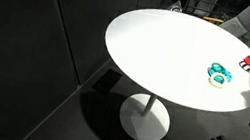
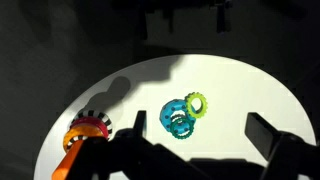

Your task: Pick up the green ring and put it on the ring holder

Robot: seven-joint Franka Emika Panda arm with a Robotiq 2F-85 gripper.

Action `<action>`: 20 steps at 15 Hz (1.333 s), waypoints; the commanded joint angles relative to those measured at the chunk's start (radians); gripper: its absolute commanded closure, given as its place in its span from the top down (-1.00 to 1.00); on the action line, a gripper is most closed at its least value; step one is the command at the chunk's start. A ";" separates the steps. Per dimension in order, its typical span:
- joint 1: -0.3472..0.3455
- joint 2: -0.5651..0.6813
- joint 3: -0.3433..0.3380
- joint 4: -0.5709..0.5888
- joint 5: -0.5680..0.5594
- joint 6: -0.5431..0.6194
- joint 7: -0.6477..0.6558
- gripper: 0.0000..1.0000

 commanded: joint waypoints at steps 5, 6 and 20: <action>-0.015 0.007 0.018 0.004 0.004 0.007 -0.002 1.00; -0.014 0.014 0.026 0.008 0.005 0.020 0.010 1.00; 0.001 0.293 0.122 0.087 -0.010 0.275 0.083 1.00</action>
